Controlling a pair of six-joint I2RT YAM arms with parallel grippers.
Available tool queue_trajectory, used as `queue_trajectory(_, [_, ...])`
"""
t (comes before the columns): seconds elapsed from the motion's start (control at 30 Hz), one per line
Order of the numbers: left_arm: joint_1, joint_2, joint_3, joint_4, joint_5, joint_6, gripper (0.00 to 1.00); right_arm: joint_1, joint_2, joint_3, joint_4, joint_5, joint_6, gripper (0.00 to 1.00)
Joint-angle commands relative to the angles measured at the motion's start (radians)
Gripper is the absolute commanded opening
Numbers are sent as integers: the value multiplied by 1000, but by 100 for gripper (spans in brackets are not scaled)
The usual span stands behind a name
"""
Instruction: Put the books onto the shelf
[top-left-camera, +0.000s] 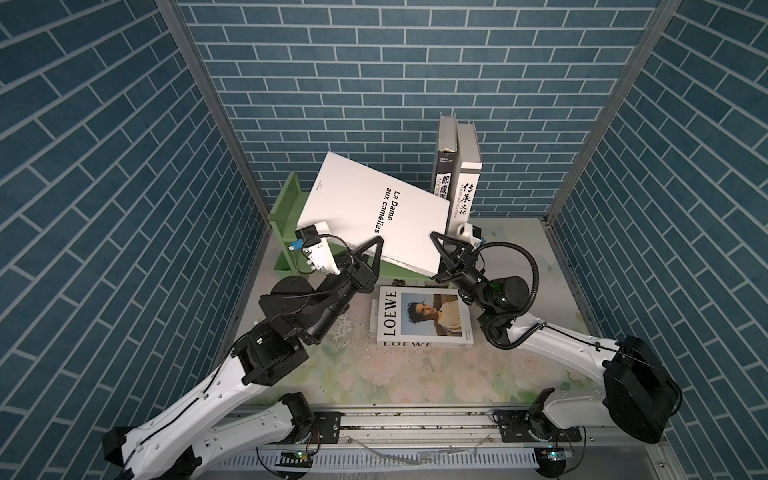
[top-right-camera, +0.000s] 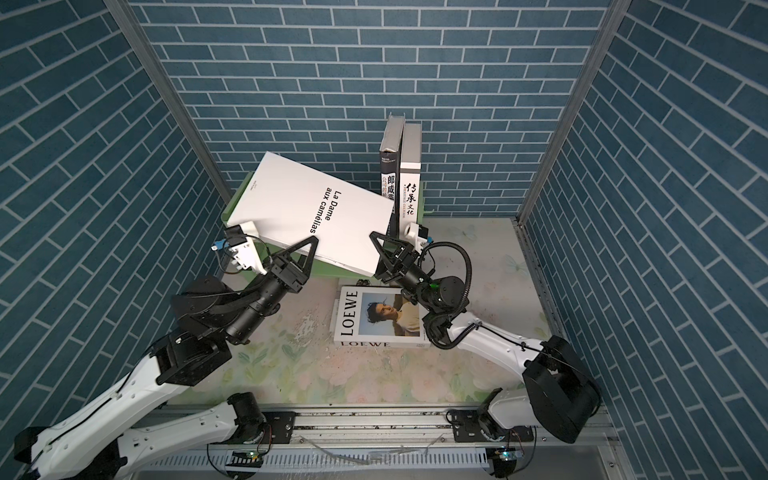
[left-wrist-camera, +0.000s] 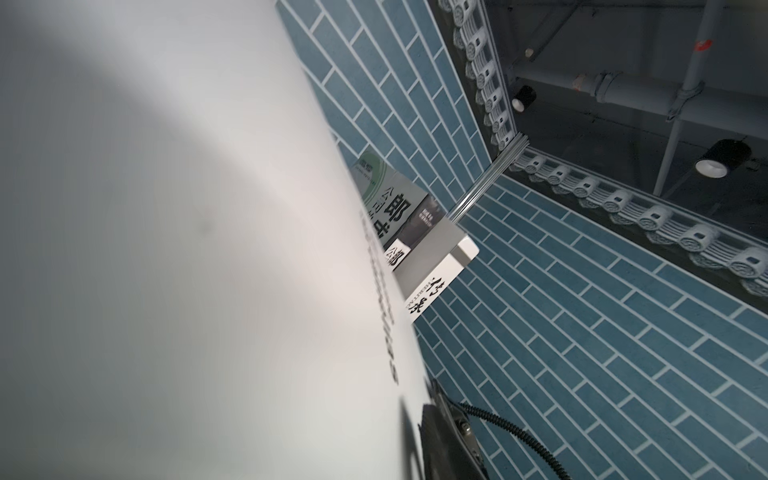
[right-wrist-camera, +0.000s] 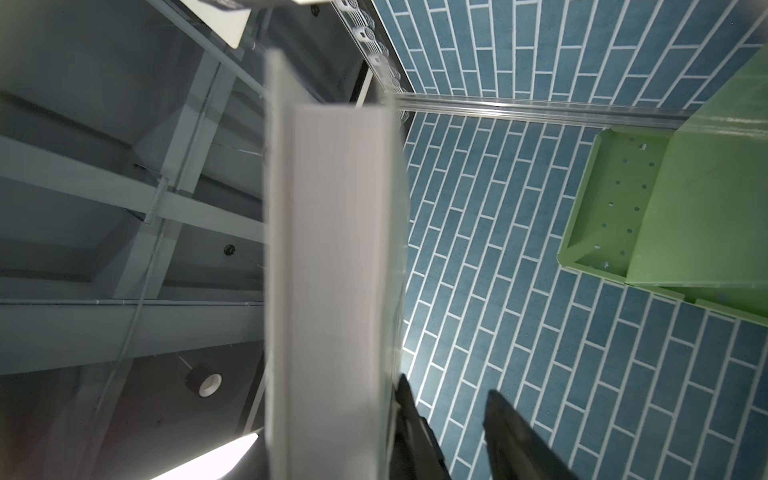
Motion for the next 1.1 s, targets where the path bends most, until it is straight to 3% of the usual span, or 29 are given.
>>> queue_trajectory(0.0, [-6,-57,142,-100,-6,70,24,-9,-53,-4,-86,-17,-15,82])
queue_trajectory(0.13, [-6,-50,253,-358,-96,129,24,-26,-130,-3,-261,-28,-101,85])
queue_trajectory(0.33, [-5,37,325,-448,-141,226,23,-38,-201,154,-765,-70,-353,84])
queue_trajectory(0.6, [-5,112,311,-288,-204,371,24,-52,-204,166,-788,-61,-380,85])
queue_trajectory(0.83, [-3,197,331,-102,-236,530,22,-78,-333,219,-1100,-10,-526,85])
queue_trajectory(1.07, [11,287,352,80,-185,621,20,-95,-467,242,-1268,49,-597,86])
